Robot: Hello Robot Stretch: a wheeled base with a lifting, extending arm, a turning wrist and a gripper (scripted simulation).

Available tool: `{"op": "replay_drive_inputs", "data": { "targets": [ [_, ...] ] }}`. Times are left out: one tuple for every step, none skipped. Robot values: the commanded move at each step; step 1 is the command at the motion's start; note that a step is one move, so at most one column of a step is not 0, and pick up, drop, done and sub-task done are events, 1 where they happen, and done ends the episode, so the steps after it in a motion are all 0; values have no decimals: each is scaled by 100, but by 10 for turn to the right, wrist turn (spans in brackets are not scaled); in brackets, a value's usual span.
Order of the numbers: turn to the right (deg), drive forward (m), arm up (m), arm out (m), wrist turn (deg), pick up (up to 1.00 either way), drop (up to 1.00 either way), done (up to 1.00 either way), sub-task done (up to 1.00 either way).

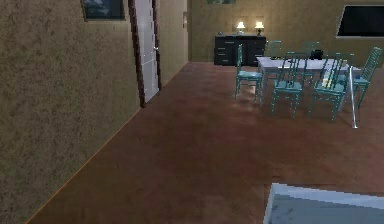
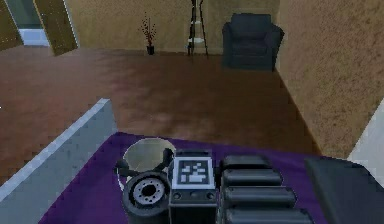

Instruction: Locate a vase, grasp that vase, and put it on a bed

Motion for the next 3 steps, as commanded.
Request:
{"op": "replay_drive_inputs", "data": {
  "targets": [
    [0, 0, 0, 36, 0, 0, 0, 0, 0],
    [0, 0, 0, 0, 450, 0, 0, 0, 0],
    [0, 0, -32, 0, 0, 0, 0, 0, 0]
  ]
}}
